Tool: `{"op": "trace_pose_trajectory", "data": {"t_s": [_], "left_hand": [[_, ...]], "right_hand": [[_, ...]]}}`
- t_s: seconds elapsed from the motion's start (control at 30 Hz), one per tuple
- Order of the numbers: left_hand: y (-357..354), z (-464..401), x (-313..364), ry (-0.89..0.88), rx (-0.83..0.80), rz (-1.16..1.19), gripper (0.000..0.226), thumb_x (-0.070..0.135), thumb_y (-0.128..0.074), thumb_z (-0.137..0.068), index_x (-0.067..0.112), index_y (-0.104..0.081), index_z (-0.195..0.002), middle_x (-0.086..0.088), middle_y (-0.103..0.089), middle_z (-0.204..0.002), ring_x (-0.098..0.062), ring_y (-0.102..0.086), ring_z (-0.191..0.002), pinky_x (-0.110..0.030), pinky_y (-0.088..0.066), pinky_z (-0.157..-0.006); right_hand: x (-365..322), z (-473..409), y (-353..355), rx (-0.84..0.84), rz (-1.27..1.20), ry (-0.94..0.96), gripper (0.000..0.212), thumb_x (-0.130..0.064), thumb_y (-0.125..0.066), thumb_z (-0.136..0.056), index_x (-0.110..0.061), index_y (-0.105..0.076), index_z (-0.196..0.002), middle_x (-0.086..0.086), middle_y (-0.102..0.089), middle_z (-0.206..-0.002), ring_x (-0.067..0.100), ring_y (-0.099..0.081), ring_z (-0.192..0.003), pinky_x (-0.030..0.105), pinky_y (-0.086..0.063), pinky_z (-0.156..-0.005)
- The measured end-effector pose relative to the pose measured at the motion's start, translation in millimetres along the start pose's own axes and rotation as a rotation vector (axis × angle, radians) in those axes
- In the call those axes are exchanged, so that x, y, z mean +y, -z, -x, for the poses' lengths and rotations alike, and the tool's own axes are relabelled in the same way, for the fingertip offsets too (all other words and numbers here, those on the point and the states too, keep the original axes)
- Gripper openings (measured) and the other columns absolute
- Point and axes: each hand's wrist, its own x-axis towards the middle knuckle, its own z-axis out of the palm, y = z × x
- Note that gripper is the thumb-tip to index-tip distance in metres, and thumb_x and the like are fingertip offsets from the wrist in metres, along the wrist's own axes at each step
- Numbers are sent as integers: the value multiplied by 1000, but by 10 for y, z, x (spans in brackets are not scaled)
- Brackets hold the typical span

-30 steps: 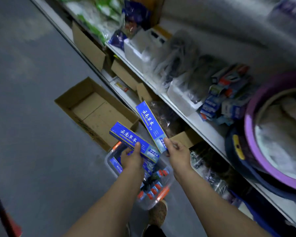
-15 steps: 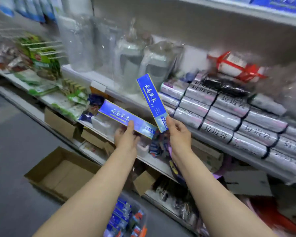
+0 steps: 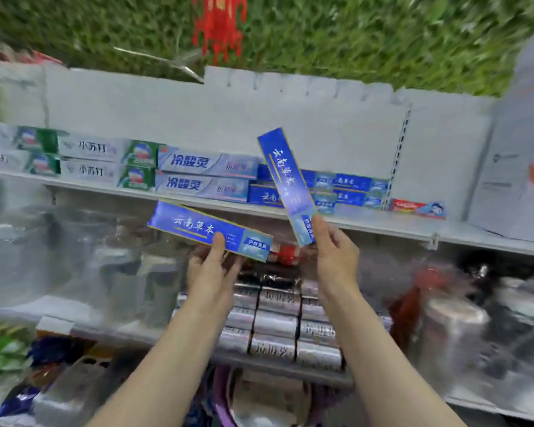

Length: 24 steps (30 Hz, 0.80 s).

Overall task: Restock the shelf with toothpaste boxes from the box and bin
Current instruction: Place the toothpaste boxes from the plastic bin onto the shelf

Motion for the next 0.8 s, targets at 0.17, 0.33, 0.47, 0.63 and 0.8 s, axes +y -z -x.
{"op": "trace_pose_trajectory", "data": {"t_s": [0.17, 0.33, 0.47, 0.63, 0.8], "left_hand": [[-712, -26, -251, 30, -71, 43, 16, 13, -62, -97, 21, -50, -89, -7, -66, -101, -12, -71, -83, -41, -55, -82], [-1218, -55, -564, 98, -107, 40, 16, 18, -61, -98, 20, -52, -86, 6, -68, -66, -1, -67, -54, -31, -56, -77], [-1438, -180, -813, 88, -98, -14, 19, 22, -65, -96, 19, -47, -98, 0, -64, -78, -8, -63, -62, -23, -58, -68], [-1676, -310, -1033, 60, -104, -22, 21, 21, -66, -95, 19, -46, -89, -2, -67, -85, -10, -68, -66, -21, -59, -58], [-1865, -344, -1182, -3, -67, -5, 22, 19, -69, -93, 15, -48, -90, -7, -65, -88, -15, -65, -74, -20, -60, -62]], "right_hand": [[-388, -505, 402, 164, 53, 61, 18, -21, -71, -93, -4, -72, -95, 4, -64, -70, 6, -49, -54, 16, -42, -49], [-500, -978, 843, 273, 268, 154, 31, -35, -77, -86, -8, -74, -100, 4, -71, -85, 12, -59, -71, 25, -46, -68], [-542, -1244, 1095, 336, 561, 109, 30, -43, -72, -89, -17, -73, -103, 3, -69, -92, 18, -56, -81, 25, -34, -68], [-500, -1528, 1254, 343, 690, 168, 36, -43, -71, -89, -16, -72, -112, 3, -69, -98, 17, -53, -83, 28, -34, -72], [-443, -1729, 1399, 281, 776, 196, 40, -48, -73, -86, -18, -70, -113, -5, -62, -92, 17, -56, -89, 34, -43, -82]]}}
